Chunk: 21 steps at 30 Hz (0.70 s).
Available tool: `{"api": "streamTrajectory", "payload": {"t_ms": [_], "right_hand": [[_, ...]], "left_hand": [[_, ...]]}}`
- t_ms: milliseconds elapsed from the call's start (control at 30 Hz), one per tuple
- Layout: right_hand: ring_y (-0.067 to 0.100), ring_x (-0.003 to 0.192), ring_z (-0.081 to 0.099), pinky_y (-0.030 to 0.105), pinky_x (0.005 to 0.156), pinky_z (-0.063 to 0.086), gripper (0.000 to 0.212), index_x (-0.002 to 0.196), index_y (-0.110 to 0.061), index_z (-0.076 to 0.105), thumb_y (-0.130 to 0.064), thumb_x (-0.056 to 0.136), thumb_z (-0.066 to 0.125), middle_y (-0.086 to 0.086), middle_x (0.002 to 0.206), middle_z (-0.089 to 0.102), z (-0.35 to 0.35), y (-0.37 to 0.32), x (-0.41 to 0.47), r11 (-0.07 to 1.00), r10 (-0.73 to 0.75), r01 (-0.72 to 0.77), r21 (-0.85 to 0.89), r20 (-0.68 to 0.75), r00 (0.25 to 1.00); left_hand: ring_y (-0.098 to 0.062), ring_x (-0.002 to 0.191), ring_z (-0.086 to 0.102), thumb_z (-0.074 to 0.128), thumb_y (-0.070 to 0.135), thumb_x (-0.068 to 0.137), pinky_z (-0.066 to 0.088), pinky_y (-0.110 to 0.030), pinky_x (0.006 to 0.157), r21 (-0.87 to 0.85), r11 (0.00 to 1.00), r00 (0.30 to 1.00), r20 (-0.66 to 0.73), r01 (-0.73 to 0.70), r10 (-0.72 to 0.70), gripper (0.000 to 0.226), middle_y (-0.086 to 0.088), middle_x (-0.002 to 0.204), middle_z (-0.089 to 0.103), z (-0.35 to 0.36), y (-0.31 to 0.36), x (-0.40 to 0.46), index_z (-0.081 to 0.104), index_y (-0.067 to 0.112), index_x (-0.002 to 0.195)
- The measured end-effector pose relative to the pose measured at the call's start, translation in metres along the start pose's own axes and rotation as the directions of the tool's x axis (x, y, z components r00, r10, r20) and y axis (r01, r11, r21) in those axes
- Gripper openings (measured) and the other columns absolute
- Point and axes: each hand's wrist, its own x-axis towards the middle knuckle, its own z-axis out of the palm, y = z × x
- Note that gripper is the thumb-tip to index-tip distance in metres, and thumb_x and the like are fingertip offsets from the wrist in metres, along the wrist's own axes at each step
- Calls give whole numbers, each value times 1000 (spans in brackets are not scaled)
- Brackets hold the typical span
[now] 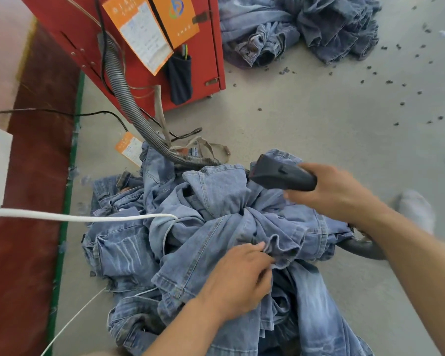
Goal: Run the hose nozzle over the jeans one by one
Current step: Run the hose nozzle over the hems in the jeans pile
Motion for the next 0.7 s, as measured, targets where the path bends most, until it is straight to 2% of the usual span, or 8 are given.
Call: {"api": "streamTrajectory", "payload": {"t_ms": [67, 167, 200, 267, 333, 533, 600, 700], "right_hand": [[4, 50, 60, 20, 44, 41, 17, 89, -38, 63, -40, 84, 79, -20, 64, 65, -13, 9, 2, 998, 46, -44, 33, -79, 996], [8, 42, 57, 18, 39, 40, 18, 84, -44, 62, -37, 86, 79, -12, 55, 62, -26, 22, -1, 991, 91, -80, 107, -103, 991], [8, 41, 56, 19, 40, 42, 19, 83, -45, 62, -37, 87, 79, -10, 55, 62, -27, 25, -2, 988, 106, -93, 123, -100, 989], [8, 42, 56, 22, 42, 42, 17, 85, -40, 63, -36, 87, 80, -10, 56, 63, -23, 27, -4, 988, 127, -116, 106, -98, 987], [7, 45, 55, 26, 46, 40, 16, 87, -36, 64, -38, 86, 80, -11, 59, 63, -17, 27, -5, 991, 124, -119, 63, -82, 989], [6, 47, 54, 27, 50, 42, 16, 93, -33, 68, -40, 85, 80, -8, 67, 65, -17, 24, -1, 996, 87, -87, 34, -27, 996], [6, 46, 55, 21, 44, 41, 16, 93, -37, 68, -39, 84, 81, -8, 62, 64, -24, 23, 3, 994, 80, -79, 70, -6, 997], [8, 46, 56, 17, 43, 43, 17, 93, -42, 66, -38, 84, 81, -5, 58, 61, -33, 24, 2, 994, 51, -60, 93, 98, 994]], "left_hand": [[-12, 88, 64, 35, 41, 105, 50, -38, 75, -228, 964, 956, -224, 140, -191, 24, 11, 87, 61, -15, 1, 12, 53, 29, 93], [-13, 79, 61, 37, 43, 103, 42, -31, 63, -464, 823, 574, -594, 327, -563, 16, 8, 85, 57, -40, -31, 57, 46, 31, 95], [-16, 93, 62, 45, 43, 101, 46, -34, 70, -537, 735, 451, -580, 414, -678, 16, 4, 101, 60, -48, -50, 75, 48, 28, 107], [-32, 133, 48, 62, 49, 96, 45, -45, 101, -631, 410, 278, -302, 659, -912, 66, -13, 143, 48, -63, -89, 109, 35, 10, 143], [-38, 143, 38, 74, 54, 87, 38, -47, 114, -628, 152, 157, -48, 763, -986, 104, -21, 155, 38, -66, -115, 126, 17, -4, 153], [-34, 106, 68, 76, 19, 87, 56, -51, 97, -911, 137, 313, -8, 390, -950, 37, -14, 115, 73, -72, -108, 114, 68, 3, 119], [-31, 103, 73, 76, 11, 89, 57, -51, 96, -969, 130, 461, -18, 212, -887, 13, -9, 106, 78, -68, -88, 94, 76, 13, 102], [-26, 107, 73, 70, 4, 93, 59, -43, 91, -972, 217, 691, -93, 94, -717, 22, -7, 111, 78, -61, -59, 62, 81, 22, 100]]}}
